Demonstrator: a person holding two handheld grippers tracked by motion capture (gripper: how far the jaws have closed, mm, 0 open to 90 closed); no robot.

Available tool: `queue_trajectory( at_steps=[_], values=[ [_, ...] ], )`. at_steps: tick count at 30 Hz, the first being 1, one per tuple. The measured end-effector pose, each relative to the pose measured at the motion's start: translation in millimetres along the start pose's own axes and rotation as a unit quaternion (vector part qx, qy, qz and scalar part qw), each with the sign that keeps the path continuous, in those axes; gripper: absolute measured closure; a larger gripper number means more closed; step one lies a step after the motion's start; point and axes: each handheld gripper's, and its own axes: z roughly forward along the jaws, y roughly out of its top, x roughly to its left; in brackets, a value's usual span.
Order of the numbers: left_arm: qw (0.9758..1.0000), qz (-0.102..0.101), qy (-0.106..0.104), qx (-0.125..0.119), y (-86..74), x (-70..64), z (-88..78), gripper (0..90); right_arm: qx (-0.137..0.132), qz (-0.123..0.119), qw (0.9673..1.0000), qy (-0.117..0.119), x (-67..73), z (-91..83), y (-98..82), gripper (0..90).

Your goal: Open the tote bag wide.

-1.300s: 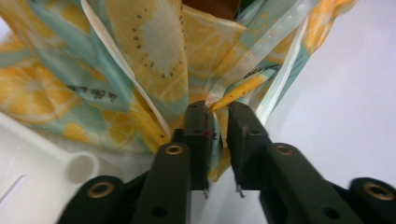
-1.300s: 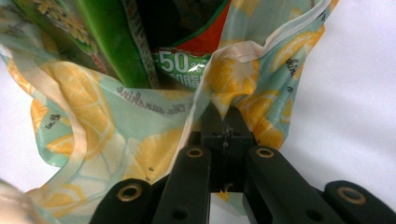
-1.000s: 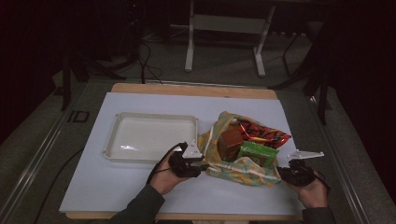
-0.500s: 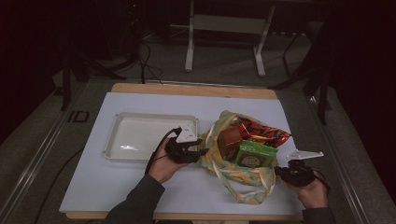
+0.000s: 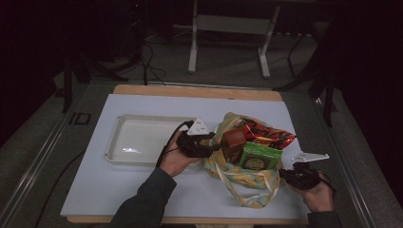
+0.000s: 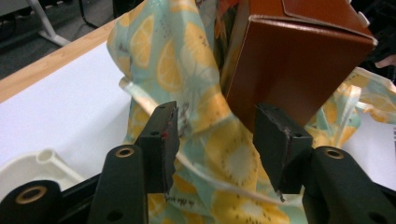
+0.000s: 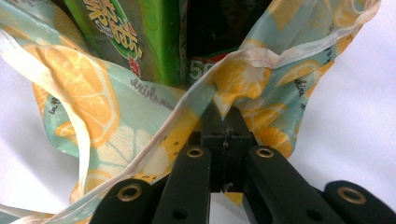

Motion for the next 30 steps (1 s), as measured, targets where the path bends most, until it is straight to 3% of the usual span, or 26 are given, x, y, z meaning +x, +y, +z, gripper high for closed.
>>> queue_trajectory(
  at_steps=[1, 3, 6, 9, 11, 16, 22, 25, 27, 29, 30],
  values=[
    [1.0, 0.0, 0.0, 0.0, 0.0, 0.0, 0.0, 54.1, 0.0, -0.001, 1.0, 0.0, 0.0, -0.1, 0.1, 90.0],
    [0.9995, -0.001, 0.023, 0.022, 2.9, 1.0, 7.2, 59.8, -0.002, -0.002, 1.0, 0.0, -0.2, -0.3, 0.2, 90.0],
    [0.9984, 0.0, 0.041, 0.038, 4.2, 1.9, 14.0, 69.2, -0.003, -0.003, 1.0, 0.0, -0.4, -0.4, 0.4, 90.0],
    [0.998, -0.001, 0.048, 0.04, 4.9, 3.8, 17.1, 83.6, -0.003, -0.004, 1.0, -0.001, 0.1, -0.6, 0.7, 90.0],
    [0.9976, -0.015, 0.059, 0.034, 6.3, 8.1, 20.5, 88.3, -0.005, -0.005, 1.0, -0.001, 0.4, -1.1, 1.0, 90.0],
    [0.9967, -0.03, 0.073, 0.019, 8.6, 15.8, 23.0, 89.2, -0.011, -0.009, 0.9999, -0.005, 1.9, -3.3, 3.2, 90.0],
    [0.9926, -0.073, 0.097, 0.012, 8.5, 30.1, 32.1, 89.2, -0.02, -0.012, 0.9997, -0.007, 3.4, -4.3, 6.2, 90.0],
    [0.9913, -0.081, 0.102, 0.023, 6.9, 33.6, 37.9, 89.2, -0.021, -0.013, 0.9997, -0.007, 3.9, -3.6, 6.6, 90.0],
    [0.9893, -0.099, 0.101, 0.037, 3.7, 37.8, 47.2, 89.2, -0.023, -0.015, 0.9996, -0.006, 4.4, -3.8, 6.8, 90.0],
    [0.989, -0.097, 0.1, 0.049, 2.3, 37.8, 49.9, 89.3, -0.022, -0.015, 0.9996, -0.007, 4.3, -3.9, 6.7, 90.0],
    [0.989, -0.086, 0.099, 0.068, -1.2, 34.3, 54.4, 89.3, -0.019, -0.016, 0.9997, -0.008, 4.0, -3.8, 6.2, 90.0]
  ],
)
